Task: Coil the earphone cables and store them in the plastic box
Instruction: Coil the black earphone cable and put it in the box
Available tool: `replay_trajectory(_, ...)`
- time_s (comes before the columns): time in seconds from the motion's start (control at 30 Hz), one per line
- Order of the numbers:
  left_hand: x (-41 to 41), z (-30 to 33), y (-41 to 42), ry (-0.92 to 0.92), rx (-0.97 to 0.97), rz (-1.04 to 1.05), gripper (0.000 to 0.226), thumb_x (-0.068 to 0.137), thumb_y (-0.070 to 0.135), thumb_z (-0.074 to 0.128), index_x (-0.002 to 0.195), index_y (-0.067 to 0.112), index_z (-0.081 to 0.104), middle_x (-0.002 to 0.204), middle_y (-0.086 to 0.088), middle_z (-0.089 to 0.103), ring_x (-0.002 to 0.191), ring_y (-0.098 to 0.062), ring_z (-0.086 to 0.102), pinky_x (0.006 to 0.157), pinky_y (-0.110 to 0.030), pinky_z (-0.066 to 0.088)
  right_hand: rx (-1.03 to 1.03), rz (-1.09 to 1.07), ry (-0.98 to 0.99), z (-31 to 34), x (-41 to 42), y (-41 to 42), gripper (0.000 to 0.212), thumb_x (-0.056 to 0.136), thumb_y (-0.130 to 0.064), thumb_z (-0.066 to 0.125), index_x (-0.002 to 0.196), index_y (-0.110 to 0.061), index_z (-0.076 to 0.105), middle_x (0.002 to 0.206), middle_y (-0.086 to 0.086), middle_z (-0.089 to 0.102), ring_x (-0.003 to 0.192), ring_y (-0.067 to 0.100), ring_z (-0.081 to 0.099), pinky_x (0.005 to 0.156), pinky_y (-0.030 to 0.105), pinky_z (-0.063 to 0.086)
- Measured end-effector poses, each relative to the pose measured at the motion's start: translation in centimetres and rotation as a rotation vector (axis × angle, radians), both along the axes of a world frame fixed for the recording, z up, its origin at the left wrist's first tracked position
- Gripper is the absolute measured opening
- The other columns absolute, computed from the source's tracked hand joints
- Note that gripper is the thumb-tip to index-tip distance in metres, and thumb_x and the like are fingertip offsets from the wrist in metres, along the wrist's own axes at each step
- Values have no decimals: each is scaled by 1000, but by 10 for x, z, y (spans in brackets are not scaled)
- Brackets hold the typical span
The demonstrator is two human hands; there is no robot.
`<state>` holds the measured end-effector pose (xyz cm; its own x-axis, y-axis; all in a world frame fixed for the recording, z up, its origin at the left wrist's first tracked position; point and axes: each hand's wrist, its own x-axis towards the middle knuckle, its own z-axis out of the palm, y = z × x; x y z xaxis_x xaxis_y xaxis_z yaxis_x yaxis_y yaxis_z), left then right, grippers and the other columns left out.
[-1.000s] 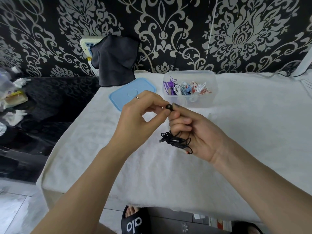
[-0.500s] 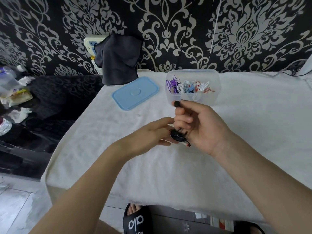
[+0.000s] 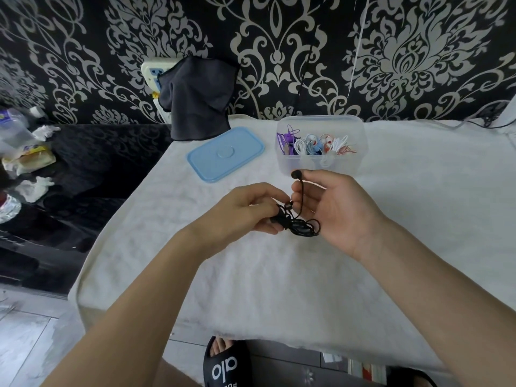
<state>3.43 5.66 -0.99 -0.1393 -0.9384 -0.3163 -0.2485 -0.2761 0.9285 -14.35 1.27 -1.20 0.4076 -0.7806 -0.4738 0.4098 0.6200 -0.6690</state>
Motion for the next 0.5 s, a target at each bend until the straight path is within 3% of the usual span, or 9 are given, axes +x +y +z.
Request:
replay_trajectory(0.13,1,0,-1,-23,9,-10,29,98,-5,49,117,9,67,110,-18,73,84,-24,73,85,-33,61,7,-29,-21,0,0,0,10,94,-12,58,99,-9,66,74,4,64,68,16,61,69,26,52)
replay_trajectory(0.3,-4,0,2,-95,81,-125,40,98,-3,40,120,15,68,104,-17,73,81,-21,70,83,-34,60,-46,-15,-67,-2,3,1,22,95,1,48,110,-4,63,75,7,61,62,14,56,62,24,48)
replay_trajectory(0.5,-6,0,-1,-113,148,-86,17,102,12,49,106,9,65,94,-10,66,70,-21,68,75,-31,59,-125,3,79,-2,6,2,30,92,10,49,118,0,58,87,14,61,62,16,53,57,24,47)
